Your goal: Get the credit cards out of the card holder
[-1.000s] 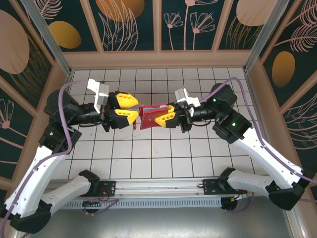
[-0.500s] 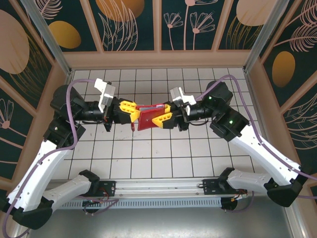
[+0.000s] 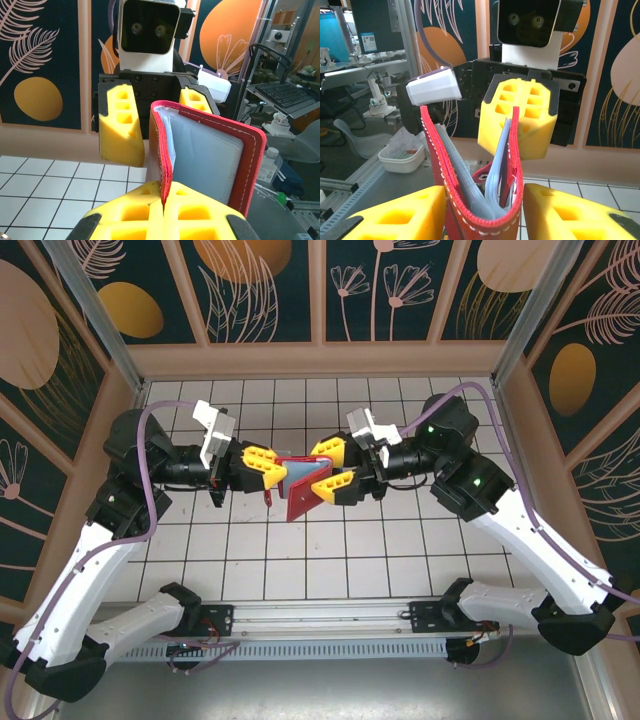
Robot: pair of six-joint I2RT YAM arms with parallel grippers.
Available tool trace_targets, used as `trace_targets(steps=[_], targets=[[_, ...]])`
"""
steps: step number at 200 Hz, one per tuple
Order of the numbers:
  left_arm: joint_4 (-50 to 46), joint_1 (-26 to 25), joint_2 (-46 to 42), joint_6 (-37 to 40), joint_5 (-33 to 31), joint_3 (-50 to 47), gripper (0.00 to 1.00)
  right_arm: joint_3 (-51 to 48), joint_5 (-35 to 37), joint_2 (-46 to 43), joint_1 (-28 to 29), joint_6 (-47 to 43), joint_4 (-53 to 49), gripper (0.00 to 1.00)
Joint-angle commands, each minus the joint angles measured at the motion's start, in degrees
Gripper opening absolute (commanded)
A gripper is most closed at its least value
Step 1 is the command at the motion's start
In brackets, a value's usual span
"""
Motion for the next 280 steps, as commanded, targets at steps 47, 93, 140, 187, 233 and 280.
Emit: trace_targets(steps=[47, 93, 140, 187, 233, 280], targets=[[-0.3, -0.06, 1.37, 1.01, 3.41, 3.02, 0.0, 5.88, -1.28, 5.59, 0.39, 1.26, -5.85, 0.32], [-1.59, -0.06, 2.04, 1.83, 4.0, 4.61, 0.0, 7.44, -0.78, 7.03, 0.39, 0.18, -9.22, 0.2], [-3.23, -0.06, 2.41, 2.2, 0.65, 5.85, 0.0, 7.19, -0.08, 6.44, 0.42, 0.48, -9.74, 0.0], [-7.34, -0.05, -0.13, 5.36, -8.18, 6.48, 0.33, 3.46, 6.37, 0.86, 0.39, 1.36, -4.32, 0.0], [-6.83, -0.05, -3.16, 5.37, -9.1, 4.35, 0.46, -0.25, 7.76, -4.18, 0.39, 0.72, -0.36, 0.0], [-3.92, 0.01, -1.28, 3.7, -1.01, 3.31, 0.56, -2.4, 4.78, -4.72, 0.48, 5.53, 8.56, 0.0]])
